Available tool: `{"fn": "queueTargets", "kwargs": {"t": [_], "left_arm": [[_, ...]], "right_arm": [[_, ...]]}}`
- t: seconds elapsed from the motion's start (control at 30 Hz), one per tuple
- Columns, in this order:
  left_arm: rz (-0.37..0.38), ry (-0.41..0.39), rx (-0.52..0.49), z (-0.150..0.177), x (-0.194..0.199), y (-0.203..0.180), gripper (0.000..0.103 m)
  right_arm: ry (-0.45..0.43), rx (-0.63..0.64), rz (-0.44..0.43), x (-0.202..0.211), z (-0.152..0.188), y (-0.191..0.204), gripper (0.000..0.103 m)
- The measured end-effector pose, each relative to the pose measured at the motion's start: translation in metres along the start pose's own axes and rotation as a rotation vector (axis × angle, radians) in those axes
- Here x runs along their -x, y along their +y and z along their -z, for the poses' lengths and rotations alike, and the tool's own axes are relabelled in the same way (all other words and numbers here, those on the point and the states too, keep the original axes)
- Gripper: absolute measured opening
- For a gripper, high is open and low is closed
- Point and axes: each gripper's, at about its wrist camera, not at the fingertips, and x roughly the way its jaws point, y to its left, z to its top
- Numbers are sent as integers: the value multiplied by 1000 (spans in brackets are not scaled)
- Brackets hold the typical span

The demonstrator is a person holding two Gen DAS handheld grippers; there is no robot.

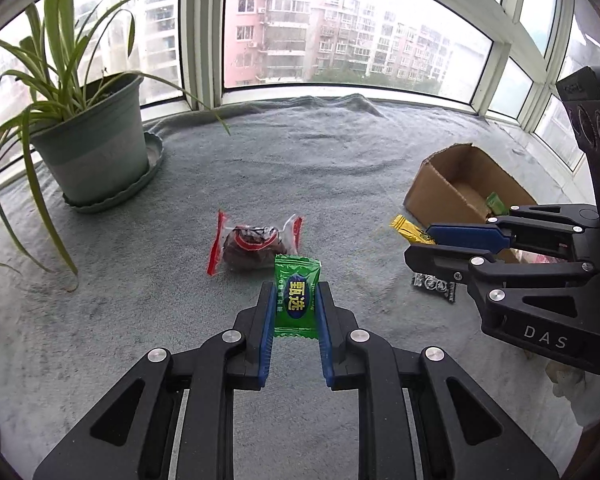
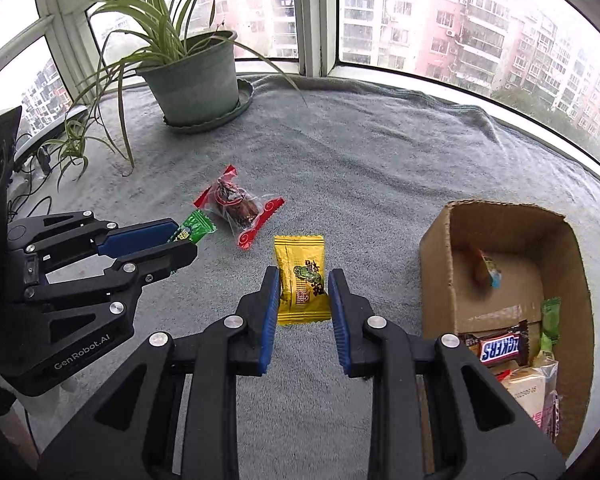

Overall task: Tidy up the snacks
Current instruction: 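Grasp the green candy with the left tool while the right tool grasps the yellow candy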

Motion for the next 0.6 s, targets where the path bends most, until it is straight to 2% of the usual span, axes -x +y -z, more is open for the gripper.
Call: {"fn": "queueTargets", "kwargs": {"t": [0.27,0.6], "left_arm": [[26,-51,-10,-15,16,-28,18],[66,-77,-40,-27,16,-73,18]], "right_arm": [[-53,-30,28,37,4,-29,25],[-91,-82,84,74,22,-81,26]]}}
